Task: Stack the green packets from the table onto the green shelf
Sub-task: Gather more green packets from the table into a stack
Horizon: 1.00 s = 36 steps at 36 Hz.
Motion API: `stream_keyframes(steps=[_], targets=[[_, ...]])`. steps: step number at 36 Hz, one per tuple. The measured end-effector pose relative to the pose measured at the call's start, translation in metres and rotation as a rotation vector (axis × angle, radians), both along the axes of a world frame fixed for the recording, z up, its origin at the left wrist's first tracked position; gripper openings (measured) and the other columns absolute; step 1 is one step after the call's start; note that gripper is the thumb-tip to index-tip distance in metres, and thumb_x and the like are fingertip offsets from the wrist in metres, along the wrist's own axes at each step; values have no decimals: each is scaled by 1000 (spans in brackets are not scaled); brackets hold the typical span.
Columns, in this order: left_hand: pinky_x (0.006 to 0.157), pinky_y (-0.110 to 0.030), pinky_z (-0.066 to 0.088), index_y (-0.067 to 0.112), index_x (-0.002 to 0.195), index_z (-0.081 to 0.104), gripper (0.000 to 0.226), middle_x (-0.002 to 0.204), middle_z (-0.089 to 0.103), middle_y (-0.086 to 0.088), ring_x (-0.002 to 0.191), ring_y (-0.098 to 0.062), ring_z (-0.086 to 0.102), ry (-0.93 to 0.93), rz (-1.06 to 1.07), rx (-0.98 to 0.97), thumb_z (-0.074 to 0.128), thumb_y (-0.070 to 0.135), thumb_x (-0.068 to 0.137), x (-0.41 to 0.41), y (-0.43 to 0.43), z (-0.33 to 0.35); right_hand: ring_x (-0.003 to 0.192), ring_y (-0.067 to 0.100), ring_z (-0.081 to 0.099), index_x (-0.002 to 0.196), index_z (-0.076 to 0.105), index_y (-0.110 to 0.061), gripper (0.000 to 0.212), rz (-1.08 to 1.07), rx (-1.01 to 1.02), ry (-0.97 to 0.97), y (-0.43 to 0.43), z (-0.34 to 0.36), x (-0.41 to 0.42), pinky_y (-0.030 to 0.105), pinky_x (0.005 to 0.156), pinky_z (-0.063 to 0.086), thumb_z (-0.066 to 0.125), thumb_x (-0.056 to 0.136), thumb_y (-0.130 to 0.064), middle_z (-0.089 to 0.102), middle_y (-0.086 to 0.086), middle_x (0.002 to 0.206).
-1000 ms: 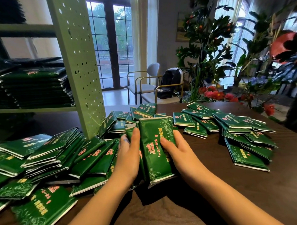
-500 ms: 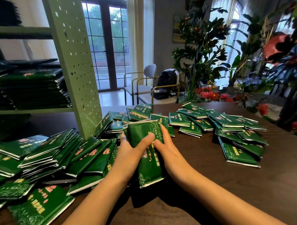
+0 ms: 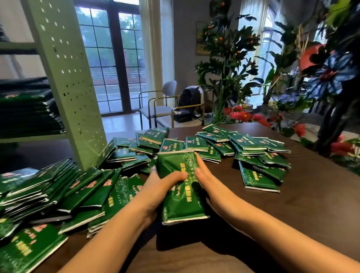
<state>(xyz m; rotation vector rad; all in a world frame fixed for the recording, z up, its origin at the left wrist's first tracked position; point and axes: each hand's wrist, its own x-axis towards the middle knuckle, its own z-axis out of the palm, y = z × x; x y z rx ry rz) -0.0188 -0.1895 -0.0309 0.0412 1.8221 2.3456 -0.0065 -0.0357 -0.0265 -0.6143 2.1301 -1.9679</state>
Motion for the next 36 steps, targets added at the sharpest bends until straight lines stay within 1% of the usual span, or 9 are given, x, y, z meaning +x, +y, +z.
stream_keyframes(steps=[3,6,8,12,18,21,24,29,36], targets=[[59,-34,57,8,125,54,91,97,73,-19,74,-28,72,-1,17,19,84,27,41,1,11,-3,115,-25,39,143,17,-37,47,22,49,51,22,3,1,5,96,34,32,98,-33,32,-30,140],[59,-35,56,9,128,50,100,102,71,-21,72,-28,72,-3,52,42,83,28,37,-3,23,-3,121,-6,49,127,42,-43,29,-66,109,119,39,6,-8,21,103,40,42,98,-41,49,-19,135],[58,-35,57,8,130,48,96,102,70,-21,69,-27,71,-20,60,62,83,23,42,-3,30,-1,123,7,51,127,51,-30,32,-204,295,267,55,3,-18,29,107,37,44,97,-36,55,-7,133],[55,-33,56,5,130,49,71,97,70,-19,65,-24,70,-41,67,101,80,13,67,-11,38,0,119,19,51,126,57,-12,32,-428,744,525,90,3,-45,28,99,36,53,96,-21,58,3,127],[52,-28,55,2,131,49,59,101,69,-18,64,-20,71,-48,132,91,75,9,78,-35,47,2,131,23,36,131,52,-20,39,-529,1366,660,131,10,-92,35,105,29,50,95,-35,45,-1,142],[54,-29,56,2,128,51,67,100,70,-17,67,-22,71,-50,128,98,80,15,69,-43,48,1,132,25,35,134,48,-21,42,-566,1423,570,138,13,-111,37,106,28,46,96,-41,43,2,142],[53,-29,57,6,125,54,56,95,71,-14,65,-21,70,-87,112,115,78,17,75,-43,43,-4,130,26,37,135,47,-21,44,-598,1406,500,140,16,-127,38,104,31,44,97,-43,44,4,140],[58,-33,57,6,133,48,95,100,73,-18,72,-26,72,-105,87,130,83,29,47,-39,36,-12,131,28,37,137,44,-19,47,-620,1381,417,138,21,-150,40,103,34,44,97,-44,41,7,144],[60,-34,58,8,134,45,104,98,74,-18,75,-28,73,-123,68,138,84,33,40,-40,37,-10,142,38,21,153,6,-29,72,-559,1363,60,134,10,-166,51,112,26,40,95,-56,3,11,160]])
